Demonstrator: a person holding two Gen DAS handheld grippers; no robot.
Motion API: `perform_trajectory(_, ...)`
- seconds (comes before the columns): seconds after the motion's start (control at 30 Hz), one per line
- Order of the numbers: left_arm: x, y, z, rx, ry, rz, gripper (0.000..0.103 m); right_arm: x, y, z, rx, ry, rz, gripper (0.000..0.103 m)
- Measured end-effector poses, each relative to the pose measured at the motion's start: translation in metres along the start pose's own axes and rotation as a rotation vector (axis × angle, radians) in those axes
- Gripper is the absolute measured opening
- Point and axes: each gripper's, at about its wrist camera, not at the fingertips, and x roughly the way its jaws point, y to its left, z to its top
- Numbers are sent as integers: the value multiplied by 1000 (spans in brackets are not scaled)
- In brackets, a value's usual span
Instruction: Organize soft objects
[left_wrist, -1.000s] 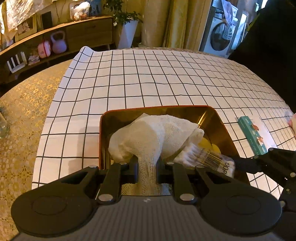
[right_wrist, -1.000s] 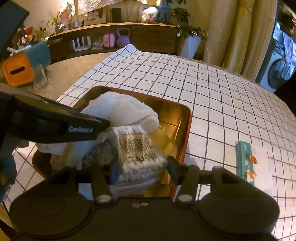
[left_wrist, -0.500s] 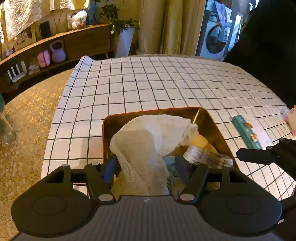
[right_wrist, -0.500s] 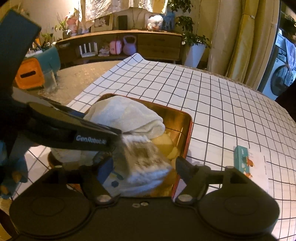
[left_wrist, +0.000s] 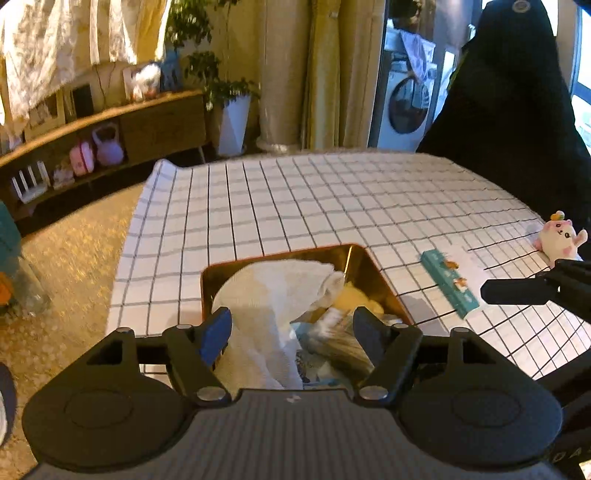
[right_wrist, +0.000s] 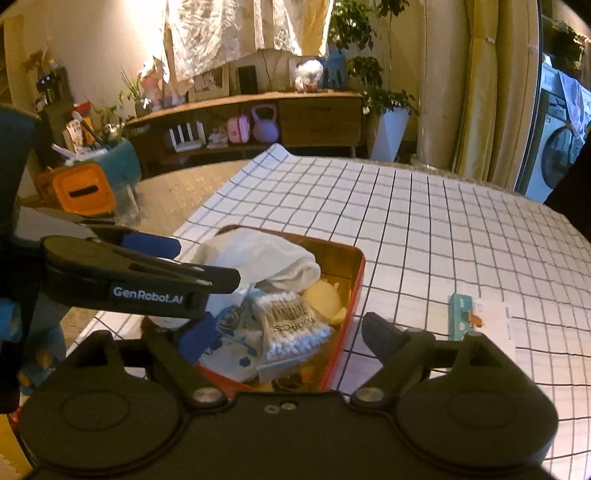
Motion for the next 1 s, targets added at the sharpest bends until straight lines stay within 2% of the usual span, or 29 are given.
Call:
perform_trajectory(0.07, -10, -5, 0, 7, -21, -2, 73, -10, -1, -1, -3, -16, 5, 88)
perform_trajectory(0.17, -24, -9, -2, 6, -49, -11, 80, -26, -3, -4, -9, -41, 18, 91)
perform_trajectory(0.5, -61, -34, -13, 39, -116, -44, 81, -78, -22, -22, 36, -105, 30, 95)
perform_trajectory(0.8, -82, -54, -25, 12, -123, -103, 86, -120, -37, -46, 93, -191, 10, 103)
perform_trajectory(0.9, -86, -59, -29, -12, -107, -125, 94, -132, -37, -56, 126, -235, -4, 103)
perform_trajectory(1.0, -94, -67, -34, -5, -124, -138, 101, -141, -33, -66, 130, -273, -35, 103)
